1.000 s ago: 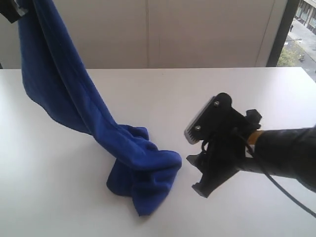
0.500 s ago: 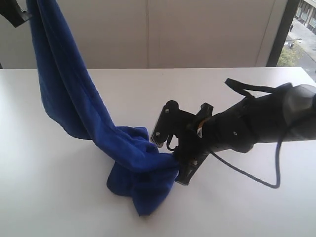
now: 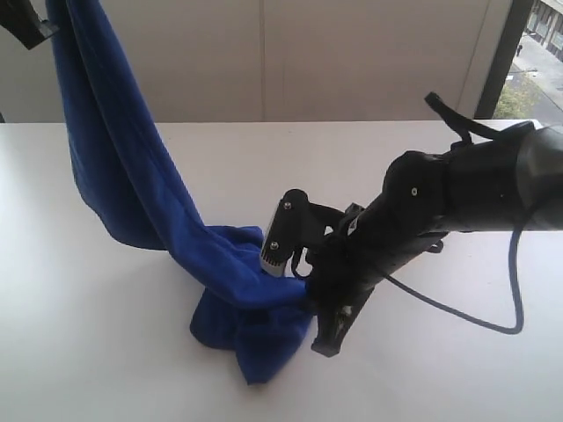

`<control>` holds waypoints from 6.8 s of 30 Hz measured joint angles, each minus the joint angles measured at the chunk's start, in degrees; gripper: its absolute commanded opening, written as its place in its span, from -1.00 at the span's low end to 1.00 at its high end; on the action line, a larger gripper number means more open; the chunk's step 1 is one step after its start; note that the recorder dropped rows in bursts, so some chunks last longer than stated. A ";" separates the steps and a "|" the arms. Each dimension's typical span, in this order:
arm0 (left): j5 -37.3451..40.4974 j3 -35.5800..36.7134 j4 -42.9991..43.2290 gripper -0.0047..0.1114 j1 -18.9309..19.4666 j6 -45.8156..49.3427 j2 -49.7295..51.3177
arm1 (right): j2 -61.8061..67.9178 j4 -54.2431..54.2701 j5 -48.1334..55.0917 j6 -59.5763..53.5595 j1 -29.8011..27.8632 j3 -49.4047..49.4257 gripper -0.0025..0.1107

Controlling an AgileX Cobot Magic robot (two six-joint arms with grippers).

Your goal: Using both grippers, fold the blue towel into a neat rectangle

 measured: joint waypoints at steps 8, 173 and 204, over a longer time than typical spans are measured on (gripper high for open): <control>0.00 0.00 -1.35 -0.92 0.00 0.00 0.00 | 1.23 2.86 -4.01 -5.50 0.13 -0.24 -0.40; 65.18 -1.34 46.31 -0.92 14.12 -75.83 12.64 | -25.99 -70.17 14.58 65.69 -1.19 4.78 -0.96; 7.62 -1.46 51.91 -0.43 14.12 -71.73 47.25 | 12.59 -120.67 7.58 121.04 -10.83 -4.48 -0.15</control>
